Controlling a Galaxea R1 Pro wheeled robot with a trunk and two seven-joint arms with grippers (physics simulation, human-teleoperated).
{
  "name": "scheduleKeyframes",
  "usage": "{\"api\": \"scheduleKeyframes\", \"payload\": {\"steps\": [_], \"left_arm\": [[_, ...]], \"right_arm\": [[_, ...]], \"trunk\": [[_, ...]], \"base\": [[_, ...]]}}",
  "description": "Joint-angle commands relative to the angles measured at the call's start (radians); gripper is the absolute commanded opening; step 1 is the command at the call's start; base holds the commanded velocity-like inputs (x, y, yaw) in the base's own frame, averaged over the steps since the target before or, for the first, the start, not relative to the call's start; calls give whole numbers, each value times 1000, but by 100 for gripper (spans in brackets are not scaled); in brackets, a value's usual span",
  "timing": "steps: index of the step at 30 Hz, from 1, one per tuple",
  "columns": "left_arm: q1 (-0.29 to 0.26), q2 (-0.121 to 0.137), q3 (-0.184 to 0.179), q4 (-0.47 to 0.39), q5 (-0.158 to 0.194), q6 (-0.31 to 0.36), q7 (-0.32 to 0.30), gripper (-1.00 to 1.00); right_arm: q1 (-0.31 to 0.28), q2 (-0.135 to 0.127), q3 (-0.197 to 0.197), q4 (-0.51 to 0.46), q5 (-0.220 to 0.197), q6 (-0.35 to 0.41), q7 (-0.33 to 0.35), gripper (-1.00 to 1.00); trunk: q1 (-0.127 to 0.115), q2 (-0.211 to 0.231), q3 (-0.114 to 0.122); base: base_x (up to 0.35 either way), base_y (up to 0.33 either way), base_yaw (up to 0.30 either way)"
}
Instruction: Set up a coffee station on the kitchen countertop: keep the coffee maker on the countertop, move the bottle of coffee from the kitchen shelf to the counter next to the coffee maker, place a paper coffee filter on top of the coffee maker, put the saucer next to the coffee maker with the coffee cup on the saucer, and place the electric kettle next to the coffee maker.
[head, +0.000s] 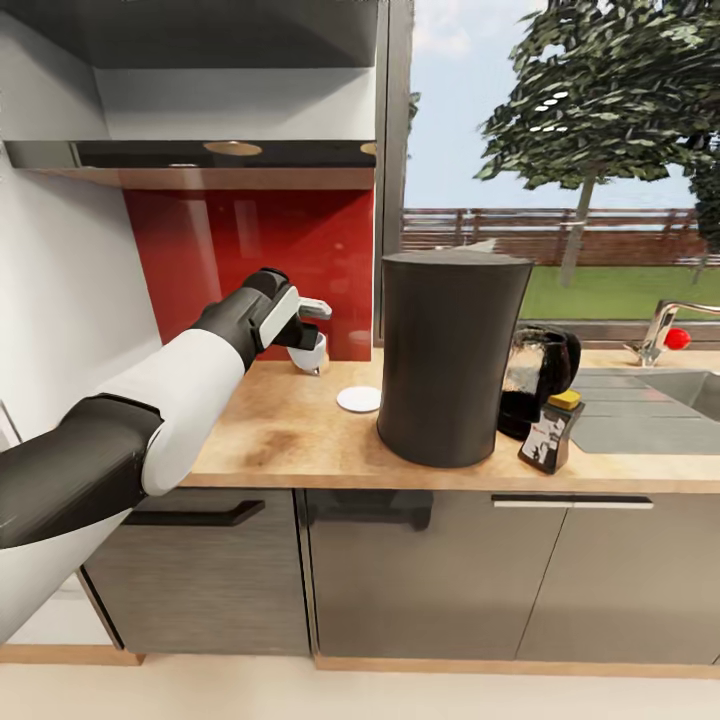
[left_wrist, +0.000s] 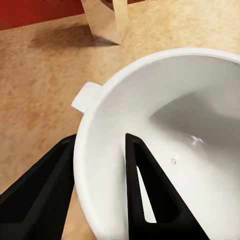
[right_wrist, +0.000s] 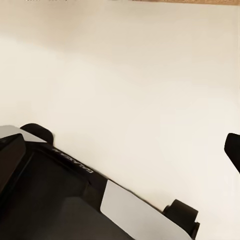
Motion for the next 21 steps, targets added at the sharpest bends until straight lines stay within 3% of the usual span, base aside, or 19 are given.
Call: {"api": "scheduleKeyframes", "payload": {"steps": [1,10,15,21], "left_arm": [[-1,0,-4,0,10,3,9,-100],[-1,0,-1,0,11,2,8,-100],[-1,0,-1,1,11,2,7,-100],[-1,0,0,6,11,2,7,-100]], "right_arm": [[-1,-1,8,1,-6,-7,0,100],[-1,-1,8,1,-6,-7,-1,100],[-1,-1,9,1,-6,-6,2,100],[-1,0,10,1,-6,-3,9,100]], "trunk": [[0,-1,0],[0,-1,1],[0,-1,1],[0,-1,5]], "base": [[0,0,0],[20,0,0],[221,0,-6],[140,0,-145]]}}
